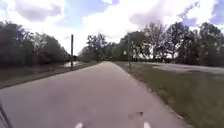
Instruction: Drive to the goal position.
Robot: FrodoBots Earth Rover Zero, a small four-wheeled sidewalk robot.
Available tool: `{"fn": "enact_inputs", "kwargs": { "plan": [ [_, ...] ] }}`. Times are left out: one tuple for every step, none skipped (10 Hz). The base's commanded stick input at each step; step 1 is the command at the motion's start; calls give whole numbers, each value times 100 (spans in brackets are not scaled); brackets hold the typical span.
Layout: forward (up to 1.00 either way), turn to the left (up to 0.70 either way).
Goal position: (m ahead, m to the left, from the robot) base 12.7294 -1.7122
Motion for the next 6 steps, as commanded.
{"fn": "enact_inputs", "kwargs": {
  "plan": [
    [100, 0],
    [100, 0],
    [100, 0],
    [100, 0],
    [100, 0],
    [100, 0]
  ]
}}
